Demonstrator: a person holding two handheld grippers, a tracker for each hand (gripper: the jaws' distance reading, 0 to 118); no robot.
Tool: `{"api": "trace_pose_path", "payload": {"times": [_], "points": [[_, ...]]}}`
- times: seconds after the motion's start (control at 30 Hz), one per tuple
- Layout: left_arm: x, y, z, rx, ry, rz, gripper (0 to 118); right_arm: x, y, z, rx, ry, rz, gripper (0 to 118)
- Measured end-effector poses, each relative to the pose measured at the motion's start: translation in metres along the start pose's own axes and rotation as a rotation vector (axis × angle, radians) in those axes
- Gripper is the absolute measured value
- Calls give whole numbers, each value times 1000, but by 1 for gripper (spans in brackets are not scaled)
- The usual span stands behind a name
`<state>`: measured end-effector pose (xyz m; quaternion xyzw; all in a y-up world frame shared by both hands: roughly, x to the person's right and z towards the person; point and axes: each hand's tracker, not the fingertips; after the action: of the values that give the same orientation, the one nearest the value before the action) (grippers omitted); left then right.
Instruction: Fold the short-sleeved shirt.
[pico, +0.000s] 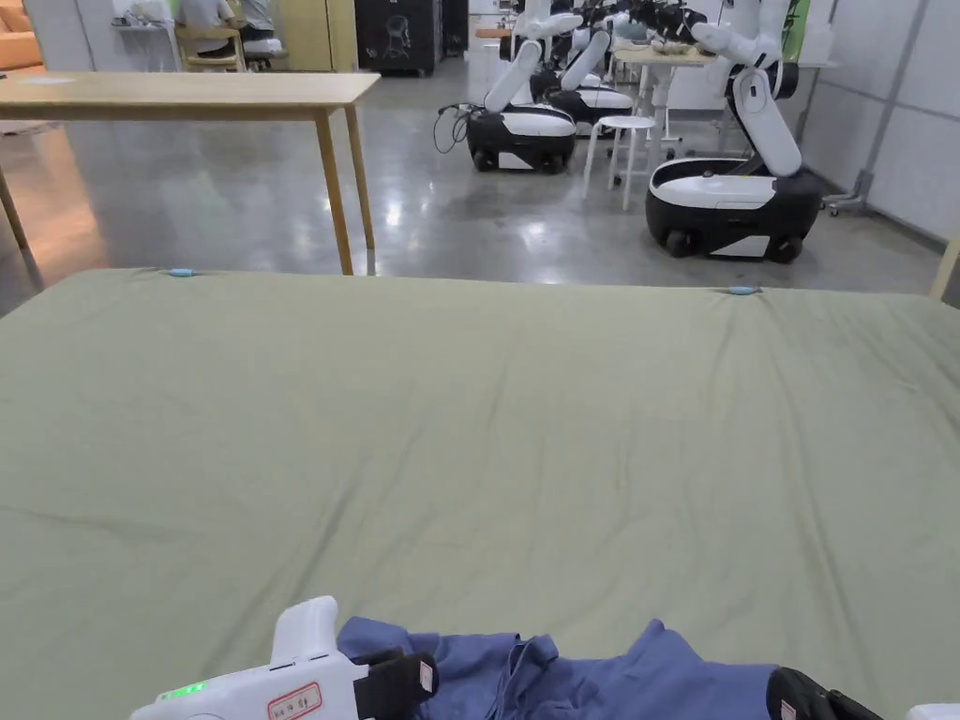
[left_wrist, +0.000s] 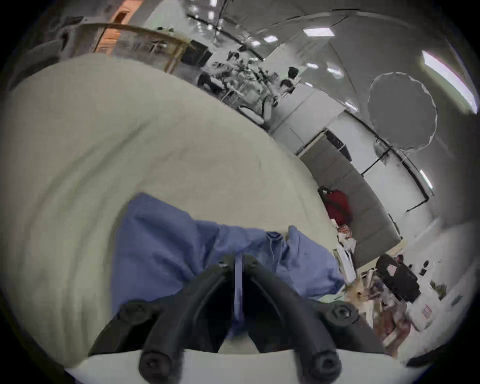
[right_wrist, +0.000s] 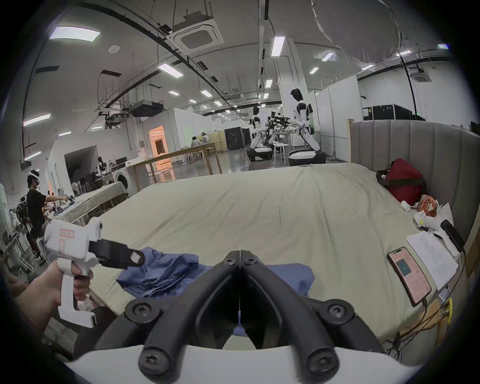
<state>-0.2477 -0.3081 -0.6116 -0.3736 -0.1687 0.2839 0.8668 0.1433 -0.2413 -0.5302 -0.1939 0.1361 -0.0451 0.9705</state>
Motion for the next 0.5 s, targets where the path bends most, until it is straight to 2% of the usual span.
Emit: {"api": "trace_pose_path", "payload": {"times": [0.07, 0.13, 0.23, 0.37, 0.5], "points": [[3, -11, -20, -73, -78, 88, 6, 2, 0, 1, 2, -3, -10, 1], [8, -19, -39, -89, -79, 80, 6, 3, 1, 2, 3, -6, -11, 1], [18, -33, -66, -153, -161, 125, 6, 5, 2, 3, 0, -15, -9, 1], [26, -44, -85, -174, -131, 99, 5, 7, 2, 5, -2, -24, -7, 1], [25, -40, -70, -147, -141, 107, 5, 6, 3, 5, -1, -23, -5, 1]]}}
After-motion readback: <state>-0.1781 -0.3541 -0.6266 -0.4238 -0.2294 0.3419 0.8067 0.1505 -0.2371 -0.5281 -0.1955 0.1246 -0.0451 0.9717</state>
